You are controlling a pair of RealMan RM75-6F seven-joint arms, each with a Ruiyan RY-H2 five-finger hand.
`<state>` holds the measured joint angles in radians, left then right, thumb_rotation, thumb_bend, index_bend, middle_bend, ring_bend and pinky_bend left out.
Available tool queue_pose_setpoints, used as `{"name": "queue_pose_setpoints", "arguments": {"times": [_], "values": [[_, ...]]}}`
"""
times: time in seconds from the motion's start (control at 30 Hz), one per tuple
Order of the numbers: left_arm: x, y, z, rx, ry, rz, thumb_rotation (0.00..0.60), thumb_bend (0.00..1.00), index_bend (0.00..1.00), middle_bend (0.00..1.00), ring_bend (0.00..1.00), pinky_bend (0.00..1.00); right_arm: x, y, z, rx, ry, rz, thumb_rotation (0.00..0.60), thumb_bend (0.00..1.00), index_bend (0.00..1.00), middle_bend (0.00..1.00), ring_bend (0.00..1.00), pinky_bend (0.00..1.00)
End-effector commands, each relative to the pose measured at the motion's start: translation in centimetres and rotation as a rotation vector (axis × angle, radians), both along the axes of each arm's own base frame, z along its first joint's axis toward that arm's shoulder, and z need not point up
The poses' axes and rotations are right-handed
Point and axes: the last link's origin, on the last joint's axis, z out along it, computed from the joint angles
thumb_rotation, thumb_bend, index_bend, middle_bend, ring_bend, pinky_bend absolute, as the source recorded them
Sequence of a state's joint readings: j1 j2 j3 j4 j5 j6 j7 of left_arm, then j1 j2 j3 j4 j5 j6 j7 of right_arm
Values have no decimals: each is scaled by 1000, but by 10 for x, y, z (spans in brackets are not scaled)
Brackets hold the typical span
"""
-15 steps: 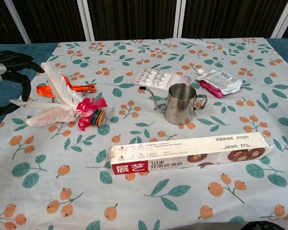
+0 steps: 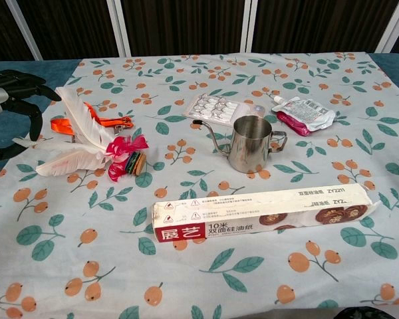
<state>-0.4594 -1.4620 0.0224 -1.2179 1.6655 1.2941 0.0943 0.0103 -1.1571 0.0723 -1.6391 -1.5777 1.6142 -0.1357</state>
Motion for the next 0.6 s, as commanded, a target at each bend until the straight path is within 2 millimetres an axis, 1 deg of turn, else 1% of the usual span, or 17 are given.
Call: {"name": "queue_pose_setpoints", "arguments": {"times": [0.03, 0.6], "values": [[0, 0, 0, -1, 1, 0, 600, 440, 547, 142, 0, 0, 0, 0, 0, 0, 0, -1, 600, 134, 71, 52, 102, 159], [2, 2, -1, 1, 3, -5, 600, 440, 547, 142, 0, 0, 0, 0, 0, 0, 0, -1, 600, 134, 71, 52, 102, 159]]}}
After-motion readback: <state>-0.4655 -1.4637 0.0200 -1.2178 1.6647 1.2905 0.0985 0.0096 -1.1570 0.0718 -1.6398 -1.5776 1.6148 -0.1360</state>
